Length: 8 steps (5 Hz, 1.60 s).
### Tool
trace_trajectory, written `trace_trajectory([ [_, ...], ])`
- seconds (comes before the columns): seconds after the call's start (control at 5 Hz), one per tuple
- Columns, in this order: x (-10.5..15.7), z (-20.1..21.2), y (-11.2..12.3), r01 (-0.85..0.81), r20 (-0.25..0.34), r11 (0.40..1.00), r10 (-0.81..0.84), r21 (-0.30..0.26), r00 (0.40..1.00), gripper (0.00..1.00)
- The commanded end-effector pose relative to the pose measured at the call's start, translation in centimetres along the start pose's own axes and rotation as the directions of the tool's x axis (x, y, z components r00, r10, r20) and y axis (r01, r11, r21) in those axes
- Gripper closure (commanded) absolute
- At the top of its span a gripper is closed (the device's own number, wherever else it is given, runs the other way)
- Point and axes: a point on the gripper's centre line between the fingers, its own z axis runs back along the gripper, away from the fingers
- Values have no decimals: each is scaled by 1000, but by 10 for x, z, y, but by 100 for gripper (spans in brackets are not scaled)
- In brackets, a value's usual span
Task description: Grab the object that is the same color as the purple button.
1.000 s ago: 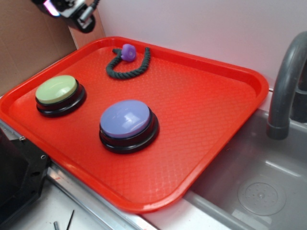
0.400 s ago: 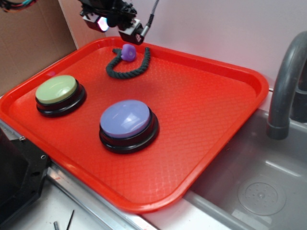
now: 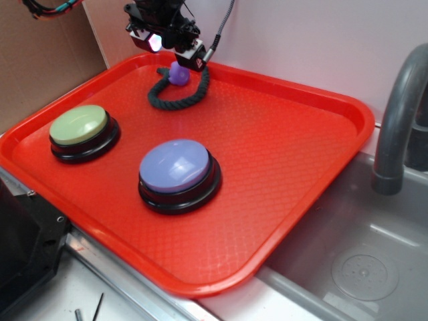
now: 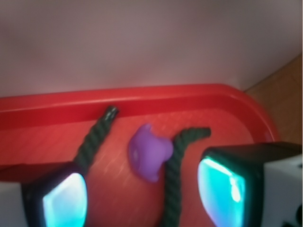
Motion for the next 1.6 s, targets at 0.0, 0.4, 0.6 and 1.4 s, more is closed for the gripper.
trace_trajectory([
  [0.0, 19, -21, 25, -18, -26, 998, 20, 58, 999, 0],
  [0.4, 11, -36, 15, 39, -72, 995, -32, 93, 997, 0],
  [0.6, 6, -41, 12, 55, -81, 994, -48, 92, 996, 96],
  [1.4, 5, 7, 6, -73, -100, 997, 75, 30, 992, 100],
])
